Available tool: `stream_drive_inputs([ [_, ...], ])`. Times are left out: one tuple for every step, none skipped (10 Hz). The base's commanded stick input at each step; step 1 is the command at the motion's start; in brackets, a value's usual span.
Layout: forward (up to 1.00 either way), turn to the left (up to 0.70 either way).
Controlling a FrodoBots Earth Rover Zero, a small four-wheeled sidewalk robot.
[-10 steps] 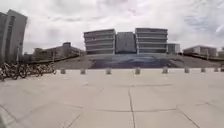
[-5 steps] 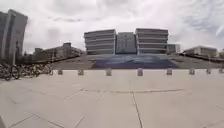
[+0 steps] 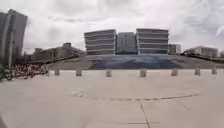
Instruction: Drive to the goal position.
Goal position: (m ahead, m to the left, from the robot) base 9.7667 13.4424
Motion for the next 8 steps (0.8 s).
stream_drive_inputs([
  [1.00,0.00],
  [1.00,0.00],
  [1.00,0.03],
  [1.00,0.23],
  [1.00,0.40],
  [1.00,0.40],
  [1.00,0.40],
  [1.00,0.16],
])
